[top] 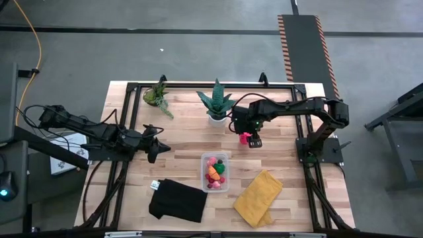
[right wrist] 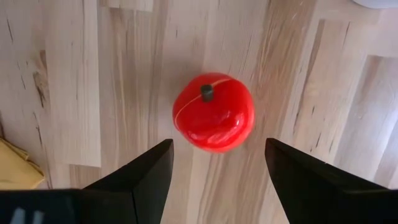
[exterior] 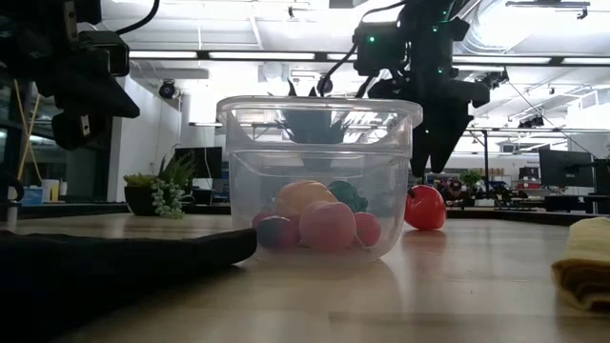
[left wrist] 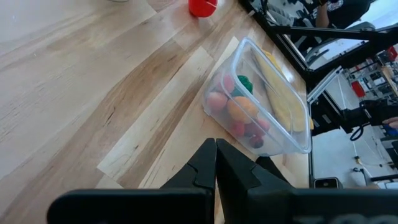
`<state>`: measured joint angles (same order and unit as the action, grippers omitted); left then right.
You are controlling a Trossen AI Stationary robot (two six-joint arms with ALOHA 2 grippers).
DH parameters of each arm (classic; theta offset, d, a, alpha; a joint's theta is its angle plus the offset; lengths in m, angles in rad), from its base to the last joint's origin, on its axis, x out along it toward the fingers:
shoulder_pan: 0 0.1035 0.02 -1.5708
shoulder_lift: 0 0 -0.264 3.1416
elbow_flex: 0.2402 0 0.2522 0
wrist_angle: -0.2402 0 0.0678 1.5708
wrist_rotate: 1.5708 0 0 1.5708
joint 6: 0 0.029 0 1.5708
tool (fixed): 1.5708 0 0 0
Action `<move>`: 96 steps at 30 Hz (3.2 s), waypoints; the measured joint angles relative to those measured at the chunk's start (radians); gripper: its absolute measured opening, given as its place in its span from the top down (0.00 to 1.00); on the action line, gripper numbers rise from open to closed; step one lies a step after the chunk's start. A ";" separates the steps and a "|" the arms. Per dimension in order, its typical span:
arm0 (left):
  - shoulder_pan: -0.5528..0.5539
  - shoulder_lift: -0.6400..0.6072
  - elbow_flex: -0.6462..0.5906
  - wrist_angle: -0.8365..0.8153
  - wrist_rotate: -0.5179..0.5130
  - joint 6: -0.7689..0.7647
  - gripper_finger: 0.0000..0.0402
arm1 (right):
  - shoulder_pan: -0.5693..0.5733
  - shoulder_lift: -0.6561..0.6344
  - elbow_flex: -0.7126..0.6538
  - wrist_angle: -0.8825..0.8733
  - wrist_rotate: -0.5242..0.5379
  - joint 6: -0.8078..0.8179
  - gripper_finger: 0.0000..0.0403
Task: Pick and placing Produce into tupperware
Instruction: Put the apple into the transparent container
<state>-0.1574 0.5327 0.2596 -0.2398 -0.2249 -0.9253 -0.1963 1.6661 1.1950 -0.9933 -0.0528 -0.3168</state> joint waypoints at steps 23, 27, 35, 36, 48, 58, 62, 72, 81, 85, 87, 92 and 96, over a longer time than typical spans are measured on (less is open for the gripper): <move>0.000 0.000 0.000 -0.002 -0.001 0.004 1.00 | 0.000 -0.001 0.000 0.033 -0.008 0.092 0.39; 0.000 0.000 0.000 -0.002 -0.001 0.004 1.00 | 0.000 -0.001 0.000 0.032 -0.008 0.094 0.39; 0.000 0.000 0.000 -0.002 -0.001 0.004 1.00 | 0.000 -0.001 0.000 0.026 0.055 0.078 0.39; 0.000 0.000 0.000 -0.002 -0.001 0.004 1.00 | 0.000 -0.001 0.000 0.026 0.070 0.086 0.39; 0.000 0.000 0.000 -0.002 -0.001 0.004 1.00 | 0.000 -0.001 0.000 0.036 0.066 0.099 0.39; 0.000 0.000 0.000 -0.002 -0.001 0.004 1.00 | 0.000 -0.001 0.000 0.034 0.039 0.040 0.39; 0.000 0.000 0.000 -0.002 -0.001 0.004 1.00 | 0.000 -0.001 0.000 0.026 -0.036 -0.011 0.39; 0.000 0.000 0.000 -0.002 -0.001 0.004 1.00 | 0.000 -0.001 0.000 0.026 -0.045 0.001 0.39; 0.000 0.000 0.000 -0.002 -0.001 0.004 1.00 | 0.000 -0.001 0.000 0.026 -0.044 -0.013 0.32; 0.000 0.000 0.000 -0.002 -0.001 0.004 1.00 | 0.000 -0.001 0.000 0.025 -0.030 -0.041 0.22; 0.000 0.000 0.000 -0.002 -0.001 0.004 1.00 | 0.000 -0.001 0.000 0.021 -0.031 -0.047 0.19; 0.000 0.000 0.000 -0.002 -0.001 0.004 1.00 | 0.016 -0.001 0.000 0.016 -0.031 -0.047 0.17; 0.000 0.000 0.000 -0.002 -0.001 0.004 1.00 | 0.032 -0.001 0.000 0.025 -0.031 -0.043 0.17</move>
<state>-0.1577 0.5326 0.2600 -0.2414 -0.2260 -0.9213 -0.1645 1.6650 1.1950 -0.9686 -0.0841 -0.3599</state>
